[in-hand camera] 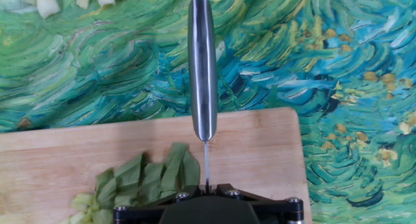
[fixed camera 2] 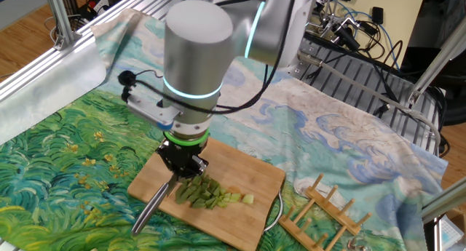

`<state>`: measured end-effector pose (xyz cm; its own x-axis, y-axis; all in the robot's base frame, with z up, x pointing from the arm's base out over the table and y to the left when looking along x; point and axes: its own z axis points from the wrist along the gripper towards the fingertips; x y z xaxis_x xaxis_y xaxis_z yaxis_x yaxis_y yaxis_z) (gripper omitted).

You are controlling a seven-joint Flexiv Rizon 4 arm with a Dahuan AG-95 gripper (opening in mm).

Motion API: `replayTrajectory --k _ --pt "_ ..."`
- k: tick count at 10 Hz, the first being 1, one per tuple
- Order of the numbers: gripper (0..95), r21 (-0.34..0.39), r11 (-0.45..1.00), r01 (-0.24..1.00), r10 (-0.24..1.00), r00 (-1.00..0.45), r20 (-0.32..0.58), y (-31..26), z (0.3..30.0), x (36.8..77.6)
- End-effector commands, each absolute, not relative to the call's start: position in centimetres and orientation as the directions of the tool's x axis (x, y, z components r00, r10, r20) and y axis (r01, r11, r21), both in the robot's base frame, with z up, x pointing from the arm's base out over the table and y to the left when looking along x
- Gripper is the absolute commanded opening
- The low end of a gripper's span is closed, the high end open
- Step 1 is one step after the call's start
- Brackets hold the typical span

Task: Chop the pakchoi

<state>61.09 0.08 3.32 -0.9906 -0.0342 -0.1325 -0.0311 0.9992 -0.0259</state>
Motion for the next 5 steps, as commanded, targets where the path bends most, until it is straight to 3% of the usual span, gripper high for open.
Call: replayTrajectory --k 1,5 --pt "0.0 -0.025 0.999 -0.023 -0.027 -0.986 -0.164 0.16 3.37 61.02" --pt "0.0 -0.038 0.999 -0.019 -0.026 -0.983 -0.184 0.26 3.62 60.17"
